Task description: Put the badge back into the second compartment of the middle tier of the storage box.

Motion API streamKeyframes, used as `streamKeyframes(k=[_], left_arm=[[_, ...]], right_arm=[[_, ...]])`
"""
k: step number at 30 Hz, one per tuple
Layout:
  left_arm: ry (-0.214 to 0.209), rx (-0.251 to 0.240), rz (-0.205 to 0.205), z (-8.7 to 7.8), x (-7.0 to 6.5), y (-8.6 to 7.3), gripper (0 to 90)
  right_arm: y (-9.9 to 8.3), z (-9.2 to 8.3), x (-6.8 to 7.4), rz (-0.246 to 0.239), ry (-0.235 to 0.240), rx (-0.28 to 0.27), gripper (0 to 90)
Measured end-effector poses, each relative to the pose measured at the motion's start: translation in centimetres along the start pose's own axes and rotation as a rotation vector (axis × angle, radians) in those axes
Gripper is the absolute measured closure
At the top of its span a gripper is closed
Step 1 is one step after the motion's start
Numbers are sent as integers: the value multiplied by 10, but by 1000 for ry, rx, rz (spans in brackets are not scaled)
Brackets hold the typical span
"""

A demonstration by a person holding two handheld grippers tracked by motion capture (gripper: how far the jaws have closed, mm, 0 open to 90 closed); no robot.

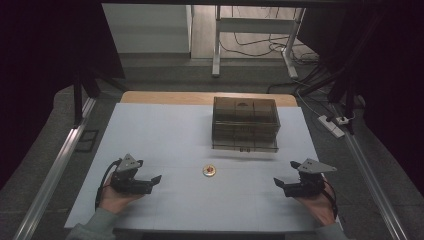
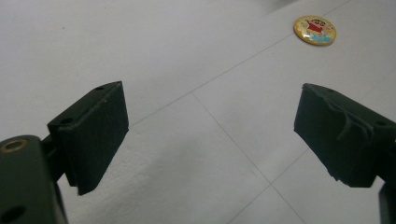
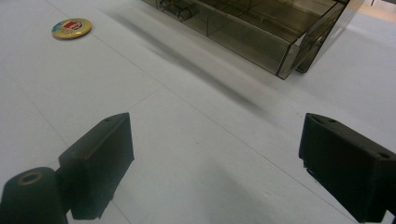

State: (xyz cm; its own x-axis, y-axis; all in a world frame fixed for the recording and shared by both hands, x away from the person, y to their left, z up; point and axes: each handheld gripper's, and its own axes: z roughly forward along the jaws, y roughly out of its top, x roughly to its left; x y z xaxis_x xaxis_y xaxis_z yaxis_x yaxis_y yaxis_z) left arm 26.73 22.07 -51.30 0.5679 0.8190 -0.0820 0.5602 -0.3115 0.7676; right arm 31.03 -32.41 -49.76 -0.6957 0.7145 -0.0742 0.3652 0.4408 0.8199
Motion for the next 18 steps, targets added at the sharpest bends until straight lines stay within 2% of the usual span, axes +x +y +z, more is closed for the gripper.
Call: streamKeyframes(k=[7,18], left_arm=[[2,3,4,0,-1,0,104],[-9,6,1,0,-1,0,106]], right_arm=[[2,-2,1,26,16,-20,100],[1,0,2,11,16,-5,104]])
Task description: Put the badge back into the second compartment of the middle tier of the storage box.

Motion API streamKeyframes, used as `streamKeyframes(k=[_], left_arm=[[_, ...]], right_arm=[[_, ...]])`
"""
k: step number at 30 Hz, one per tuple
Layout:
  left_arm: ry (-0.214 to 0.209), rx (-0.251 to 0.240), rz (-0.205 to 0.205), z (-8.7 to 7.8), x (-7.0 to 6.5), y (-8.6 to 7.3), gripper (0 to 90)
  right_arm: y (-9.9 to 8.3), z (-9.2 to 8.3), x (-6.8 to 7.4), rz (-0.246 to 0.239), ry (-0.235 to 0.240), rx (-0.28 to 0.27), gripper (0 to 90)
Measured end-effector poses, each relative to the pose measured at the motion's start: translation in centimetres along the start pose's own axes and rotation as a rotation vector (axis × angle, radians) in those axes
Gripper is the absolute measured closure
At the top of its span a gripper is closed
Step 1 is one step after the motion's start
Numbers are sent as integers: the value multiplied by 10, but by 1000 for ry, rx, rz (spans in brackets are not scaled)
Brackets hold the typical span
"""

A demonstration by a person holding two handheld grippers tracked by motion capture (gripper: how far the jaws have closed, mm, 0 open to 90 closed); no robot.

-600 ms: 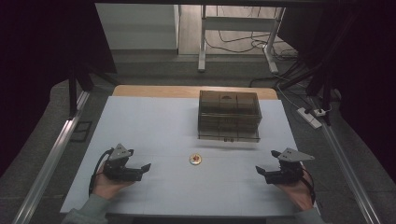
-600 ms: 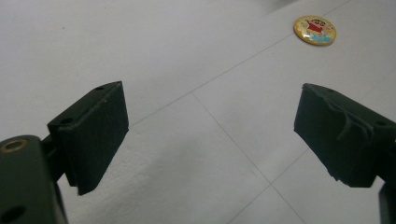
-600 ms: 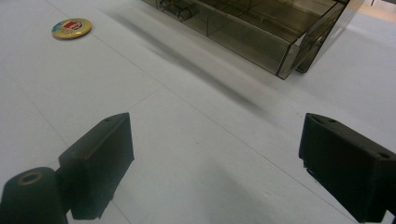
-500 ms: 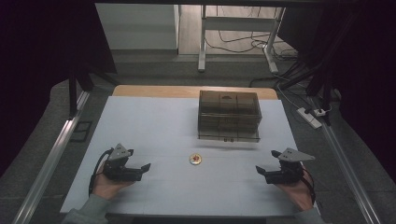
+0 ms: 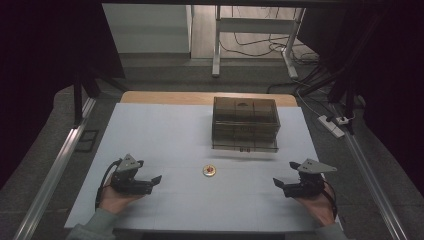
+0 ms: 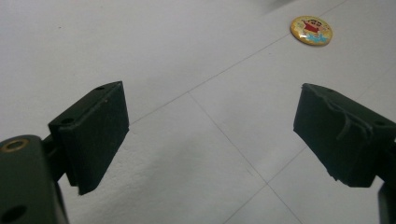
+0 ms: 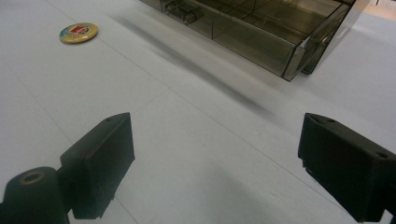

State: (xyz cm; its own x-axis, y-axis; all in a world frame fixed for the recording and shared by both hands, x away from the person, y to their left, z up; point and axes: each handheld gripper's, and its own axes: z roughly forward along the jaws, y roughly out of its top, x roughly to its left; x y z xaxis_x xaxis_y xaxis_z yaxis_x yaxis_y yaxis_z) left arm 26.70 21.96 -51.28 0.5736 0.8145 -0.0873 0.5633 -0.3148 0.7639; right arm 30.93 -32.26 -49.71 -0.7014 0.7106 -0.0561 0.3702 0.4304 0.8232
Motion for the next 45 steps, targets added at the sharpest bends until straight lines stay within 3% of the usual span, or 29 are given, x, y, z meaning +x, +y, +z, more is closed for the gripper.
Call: streamKeyframes(k=[14,23,45], left_arm=[[-9,15,5,2,-2,0,108],[-18,16,5,2,-2,0,108],[-27,31,6,4,-3,1,112]], right_arm=[[5,-1,3,0,15,-19,110],[18,-2,8,-13,27,-49,113],[42,9,14,-33,55,-55,120]])
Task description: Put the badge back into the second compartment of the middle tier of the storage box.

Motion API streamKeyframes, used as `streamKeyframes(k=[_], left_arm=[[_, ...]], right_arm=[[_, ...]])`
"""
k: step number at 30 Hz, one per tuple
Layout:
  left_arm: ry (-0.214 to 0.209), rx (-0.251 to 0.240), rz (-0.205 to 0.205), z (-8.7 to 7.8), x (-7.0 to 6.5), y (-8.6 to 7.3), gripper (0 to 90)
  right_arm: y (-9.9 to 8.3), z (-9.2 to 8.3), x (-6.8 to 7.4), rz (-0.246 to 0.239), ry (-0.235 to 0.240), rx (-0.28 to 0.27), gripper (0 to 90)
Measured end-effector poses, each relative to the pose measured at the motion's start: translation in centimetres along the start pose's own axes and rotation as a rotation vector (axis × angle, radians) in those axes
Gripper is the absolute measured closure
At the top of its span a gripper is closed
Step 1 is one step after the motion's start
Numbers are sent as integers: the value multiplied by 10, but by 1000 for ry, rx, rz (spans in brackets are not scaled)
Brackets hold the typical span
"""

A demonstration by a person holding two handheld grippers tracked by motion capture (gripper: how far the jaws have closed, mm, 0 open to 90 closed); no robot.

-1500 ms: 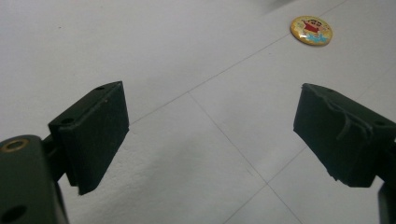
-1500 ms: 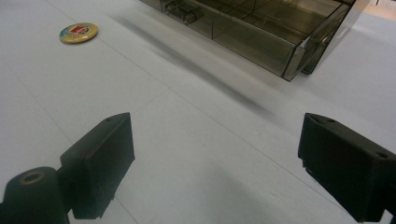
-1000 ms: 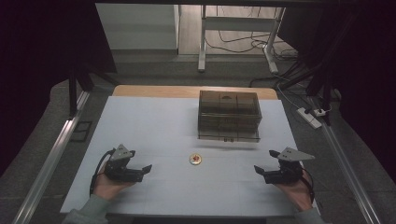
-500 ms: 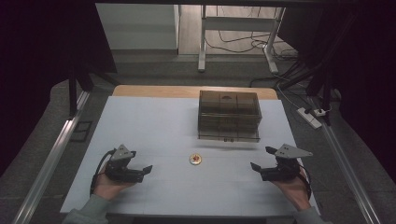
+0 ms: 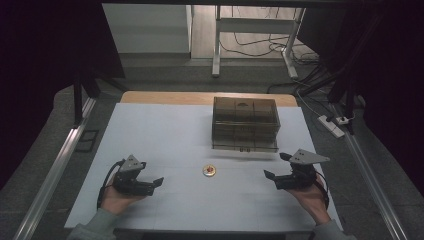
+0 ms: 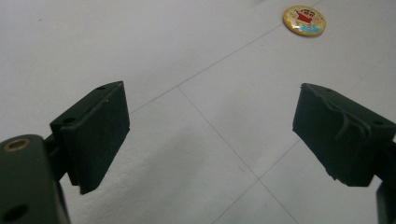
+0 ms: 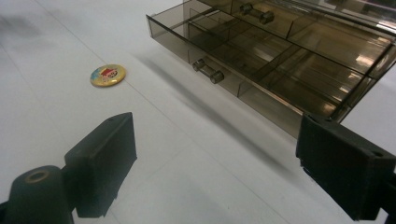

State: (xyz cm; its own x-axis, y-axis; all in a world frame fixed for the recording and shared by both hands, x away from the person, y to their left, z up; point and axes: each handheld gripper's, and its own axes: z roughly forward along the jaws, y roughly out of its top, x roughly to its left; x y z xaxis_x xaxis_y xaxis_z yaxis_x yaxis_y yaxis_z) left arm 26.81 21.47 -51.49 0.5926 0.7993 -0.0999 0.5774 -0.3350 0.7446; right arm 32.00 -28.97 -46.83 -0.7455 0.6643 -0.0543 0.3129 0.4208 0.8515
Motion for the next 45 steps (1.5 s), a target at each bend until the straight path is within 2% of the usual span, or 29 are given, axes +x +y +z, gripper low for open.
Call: streamKeyframes(k=[12,45], left_arm=[[-2,6,5,1,0,0,113],[0,16,-2,3,0,1,115]], right_arm=[[12,12,7,-8,37,23,142],[35,40,22,-36,80,42,142]])
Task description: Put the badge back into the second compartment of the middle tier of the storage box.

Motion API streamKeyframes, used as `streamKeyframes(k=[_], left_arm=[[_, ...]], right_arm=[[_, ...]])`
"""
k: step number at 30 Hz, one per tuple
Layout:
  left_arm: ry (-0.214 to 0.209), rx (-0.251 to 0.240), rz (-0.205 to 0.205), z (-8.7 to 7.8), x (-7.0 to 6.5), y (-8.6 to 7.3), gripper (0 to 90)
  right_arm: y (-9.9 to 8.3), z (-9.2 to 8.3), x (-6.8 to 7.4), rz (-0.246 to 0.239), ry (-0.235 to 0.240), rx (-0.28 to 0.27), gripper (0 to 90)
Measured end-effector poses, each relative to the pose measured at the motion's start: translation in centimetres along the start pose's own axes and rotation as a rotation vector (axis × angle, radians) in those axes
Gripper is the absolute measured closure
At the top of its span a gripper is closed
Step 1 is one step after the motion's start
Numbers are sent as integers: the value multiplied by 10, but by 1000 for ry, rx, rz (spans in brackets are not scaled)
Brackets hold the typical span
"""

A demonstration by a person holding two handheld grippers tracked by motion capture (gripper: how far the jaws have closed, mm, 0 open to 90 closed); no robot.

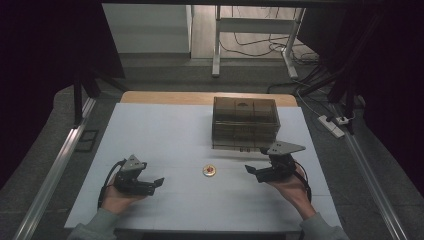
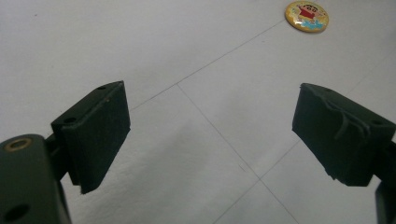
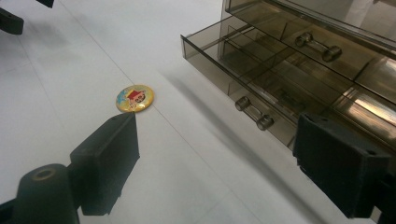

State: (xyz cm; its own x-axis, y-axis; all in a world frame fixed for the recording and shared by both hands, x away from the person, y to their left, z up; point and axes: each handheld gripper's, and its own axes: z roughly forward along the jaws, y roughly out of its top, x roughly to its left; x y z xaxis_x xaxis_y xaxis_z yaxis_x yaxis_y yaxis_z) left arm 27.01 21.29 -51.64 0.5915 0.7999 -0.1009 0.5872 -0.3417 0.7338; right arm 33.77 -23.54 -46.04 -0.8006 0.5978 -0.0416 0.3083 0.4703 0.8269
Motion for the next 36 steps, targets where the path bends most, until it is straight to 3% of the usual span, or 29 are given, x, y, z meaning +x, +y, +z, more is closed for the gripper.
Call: streamKeyframes(k=[36], left_arm=[[-5,13,8,2,-2,0,117]], right_arm=[[20,28,13,-39,49,38,143]])
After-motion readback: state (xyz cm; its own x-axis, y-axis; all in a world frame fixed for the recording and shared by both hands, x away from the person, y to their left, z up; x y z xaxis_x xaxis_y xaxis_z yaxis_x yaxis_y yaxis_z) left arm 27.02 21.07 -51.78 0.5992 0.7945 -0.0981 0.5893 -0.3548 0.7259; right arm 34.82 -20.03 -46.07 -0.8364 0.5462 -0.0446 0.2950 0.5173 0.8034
